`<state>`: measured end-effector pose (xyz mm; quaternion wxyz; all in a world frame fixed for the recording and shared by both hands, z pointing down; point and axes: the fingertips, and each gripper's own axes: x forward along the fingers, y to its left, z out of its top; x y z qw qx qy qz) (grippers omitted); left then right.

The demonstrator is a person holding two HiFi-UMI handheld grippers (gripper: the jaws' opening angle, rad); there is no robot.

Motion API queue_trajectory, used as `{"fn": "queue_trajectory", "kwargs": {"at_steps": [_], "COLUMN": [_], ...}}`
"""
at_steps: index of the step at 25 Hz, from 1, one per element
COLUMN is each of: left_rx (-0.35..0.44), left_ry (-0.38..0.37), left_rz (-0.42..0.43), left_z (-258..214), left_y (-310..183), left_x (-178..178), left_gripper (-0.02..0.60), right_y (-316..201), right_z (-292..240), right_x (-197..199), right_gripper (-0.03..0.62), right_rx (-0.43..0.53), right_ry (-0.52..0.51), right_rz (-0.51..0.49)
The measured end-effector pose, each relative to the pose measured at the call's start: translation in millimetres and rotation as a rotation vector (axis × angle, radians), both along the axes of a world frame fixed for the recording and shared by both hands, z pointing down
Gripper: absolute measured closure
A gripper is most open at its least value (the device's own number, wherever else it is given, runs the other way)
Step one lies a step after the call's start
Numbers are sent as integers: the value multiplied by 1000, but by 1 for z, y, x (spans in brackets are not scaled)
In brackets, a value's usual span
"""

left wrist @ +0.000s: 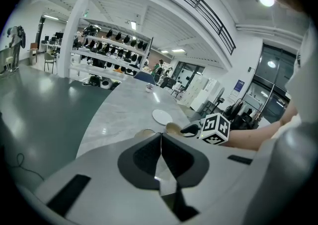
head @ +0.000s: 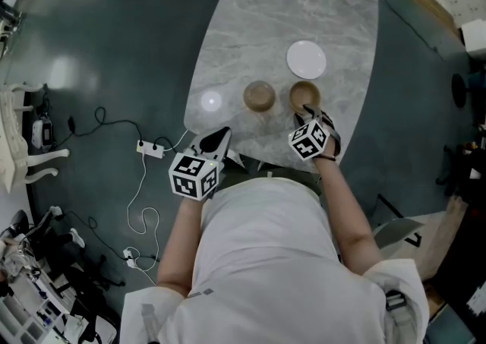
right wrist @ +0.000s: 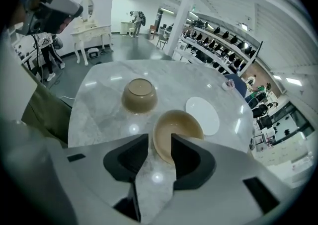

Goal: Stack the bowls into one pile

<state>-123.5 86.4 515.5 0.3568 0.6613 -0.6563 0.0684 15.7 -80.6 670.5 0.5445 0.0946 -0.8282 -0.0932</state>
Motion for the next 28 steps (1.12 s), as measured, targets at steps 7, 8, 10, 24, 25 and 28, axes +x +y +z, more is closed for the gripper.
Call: {"fn": "queue_trajectory", "kwargs": {"at_steps": [7,8,10,24,25,28], "left_rx": [-13,-16,-22,-107,-115,-143], "left_ry": [12,10,9,13,9,-9], "left_rz": [39,44,56,199,209,240], "left_z": [12,14,18,68,72,86], "left_y": [-4,-5,-8,-40,-44,-55], "left_x": [4,4,5,14,13,8], "left_gripper": [568,559,533,360,349,310], "right_y": [5,6,8,18,17,17], "right_z": [-13,-16,-21,-70,-73,-77], "right_x": [6,8,12,43,46,57], "right_gripper": [430,428,428,434,437,441], "right_rx": [-94,-98,-111,-240,-241,-236], "right_ry": [-99,-109,-137,-387,-397,-410], "right_rz": [131,142,169,424,440,479]}}
